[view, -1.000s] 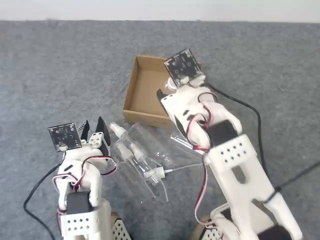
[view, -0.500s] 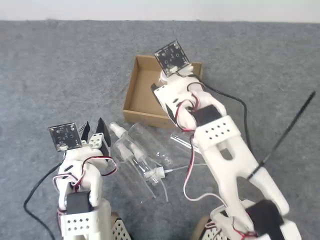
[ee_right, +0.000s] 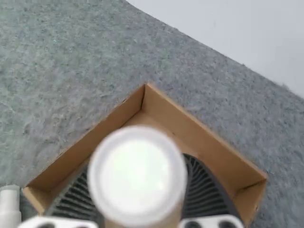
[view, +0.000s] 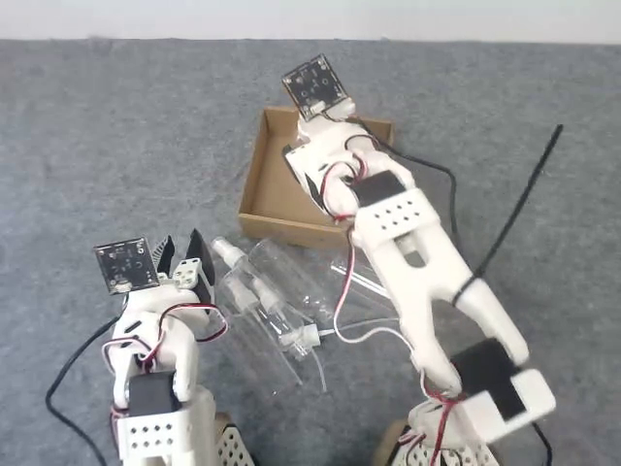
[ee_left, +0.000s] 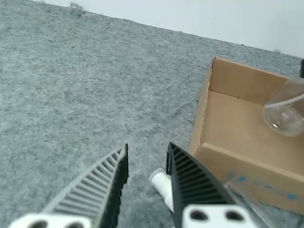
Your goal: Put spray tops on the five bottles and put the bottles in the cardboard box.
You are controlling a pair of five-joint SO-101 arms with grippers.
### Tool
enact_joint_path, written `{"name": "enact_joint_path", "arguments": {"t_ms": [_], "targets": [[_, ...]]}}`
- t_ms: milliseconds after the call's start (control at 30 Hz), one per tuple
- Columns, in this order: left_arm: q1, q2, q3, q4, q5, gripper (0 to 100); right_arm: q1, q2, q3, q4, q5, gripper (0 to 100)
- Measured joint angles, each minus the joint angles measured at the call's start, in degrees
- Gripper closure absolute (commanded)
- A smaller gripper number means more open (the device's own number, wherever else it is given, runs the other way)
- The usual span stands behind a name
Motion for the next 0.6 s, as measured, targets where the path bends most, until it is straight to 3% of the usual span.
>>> {"name": "enact_joint_path", "arguments": {"t_ms": [433, 600], "targets": [[0.0, 0.0, 0.0, 0.0, 0.0, 87, 0.0, 20.4, -19.34, 0.0, 0.0, 99.3], [0.0, 0.0, 0.0, 0.0, 0.0, 87, 0.0, 26.29, -26.11, 0.0, -4.22, 99.3]]}}
